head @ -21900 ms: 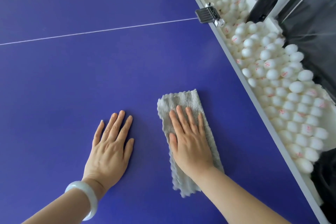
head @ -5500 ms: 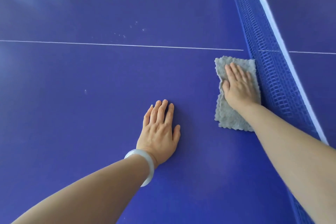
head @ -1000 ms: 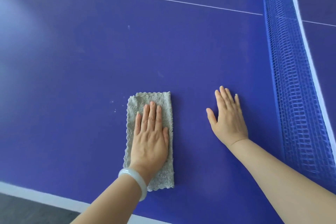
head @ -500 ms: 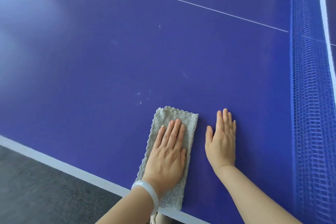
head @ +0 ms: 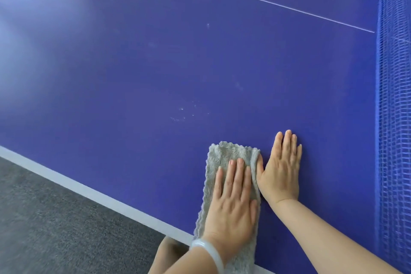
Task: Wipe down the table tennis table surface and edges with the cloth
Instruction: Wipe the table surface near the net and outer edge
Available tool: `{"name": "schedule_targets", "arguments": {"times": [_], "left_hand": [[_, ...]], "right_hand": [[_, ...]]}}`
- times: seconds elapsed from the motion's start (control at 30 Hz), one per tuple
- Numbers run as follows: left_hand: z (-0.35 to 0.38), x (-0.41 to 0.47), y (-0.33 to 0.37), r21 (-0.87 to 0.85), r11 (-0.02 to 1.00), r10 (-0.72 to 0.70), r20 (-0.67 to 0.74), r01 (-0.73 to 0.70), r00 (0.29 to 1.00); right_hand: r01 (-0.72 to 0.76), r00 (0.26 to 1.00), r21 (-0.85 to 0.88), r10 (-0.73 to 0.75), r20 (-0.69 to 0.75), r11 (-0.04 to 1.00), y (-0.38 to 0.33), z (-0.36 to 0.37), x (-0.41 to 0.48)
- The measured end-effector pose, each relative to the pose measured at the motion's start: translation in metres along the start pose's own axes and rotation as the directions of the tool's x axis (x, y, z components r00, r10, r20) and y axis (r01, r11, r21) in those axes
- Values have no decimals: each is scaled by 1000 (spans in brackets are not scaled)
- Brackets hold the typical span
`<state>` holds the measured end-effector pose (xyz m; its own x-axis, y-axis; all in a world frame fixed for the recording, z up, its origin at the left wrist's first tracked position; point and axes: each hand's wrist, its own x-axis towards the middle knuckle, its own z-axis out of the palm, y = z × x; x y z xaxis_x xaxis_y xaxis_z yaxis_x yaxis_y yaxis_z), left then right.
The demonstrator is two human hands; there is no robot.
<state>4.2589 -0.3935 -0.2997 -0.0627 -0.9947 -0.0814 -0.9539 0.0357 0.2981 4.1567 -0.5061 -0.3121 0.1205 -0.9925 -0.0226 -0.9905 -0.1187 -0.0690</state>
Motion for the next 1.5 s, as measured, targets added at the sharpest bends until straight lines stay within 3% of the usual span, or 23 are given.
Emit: {"name": "schedule_targets", "arguments": {"times": [0.07,0.13,0.2,0.27,0.33,0.4,0.5,0.53,0.67,0.73,0.8,0.87,0.97,1.0,1.07,1.13,1.2,1.27,1.4,1.5], "left_hand": [[-8,-2,-26,9,996,84,-14,-84,996],[-25,-1,-71,40,998,38,-7,-38,999],[-42,6,-123,76,982,-166,-72,171,984],[-57,17,-157,69,908,-406,-89,412,909],[-53,27,-152,25,847,-527,-98,531,844],[-39,28,-107,-11,886,-463,-103,464,880],[-4,11,-20,33,999,-28,-58,30,998],[1,7,-1,31,997,76,-27,-75,997],[-8,24,-24,51,977,207,10,-208,978],[-24,45,-67,97,984,148,3,-148,989],[-41,71,-115,107,991,-66,-77,74,995],[-53,90,-146,75,959,-267,-104,275,958],[-46,94,-128,21,916,-394,-143,401,908],[-39,90,-107,27,932,-354,-146,361,924],[-19,74,-54,71,991,-103,-105,110,989],[-4,60,-17,58,987,154,-9,-153,988],[-7,67,-24,46,969,241,29,-242,970],[-20,85,-59,75,969,232,32,-234,972],[-49,121,-131,103,988,-111,-55,117,992],[-50,126,-133,82,984,-155,-61,160,986]], "right_hand": [[20,1000,-7,-20,0,1000,1,0,0],[20,1000,-18,-21,-5,1000,0,-1,-1],[15,1000,-42,-15,-2,999,-3,-1,-1],[5,1000,-63,-4,8,998,-6,-1,0],[-6,1000,-62,6,6,998,-9,0,1],[-12,1000,-41,12,7,999,-8,1,-1],[-11,1000,34,11,-17,999,-1,4,-1],[-18,1000,69,19,-16,997,1,5,-1],[-29,999,141,31,-15,990,3,4,3],[-27,999,121,30,-22,992,1,2,1],[-27,999,82,29,-17,996,-1,0,-1],[-30,999,60,30,-10,998,-2,-1,-1],[-31,999,51,32,-12,998,-2,0,-1],[-30,999,60,31,-16,998,-2,0,-1],[-34,999,106,37,-32,994,0,1,-1],[-42,998,163,48,-30,986,3,0,-1],[-31,998,186,39,-39,982,4,-1,0],[-18,998,172,29,-60,985,4,-3,0],[-40,998,139,46,-38,990,-2,-10,-2],[-10,999,78,13,-39,997,3,-18,9]]}}
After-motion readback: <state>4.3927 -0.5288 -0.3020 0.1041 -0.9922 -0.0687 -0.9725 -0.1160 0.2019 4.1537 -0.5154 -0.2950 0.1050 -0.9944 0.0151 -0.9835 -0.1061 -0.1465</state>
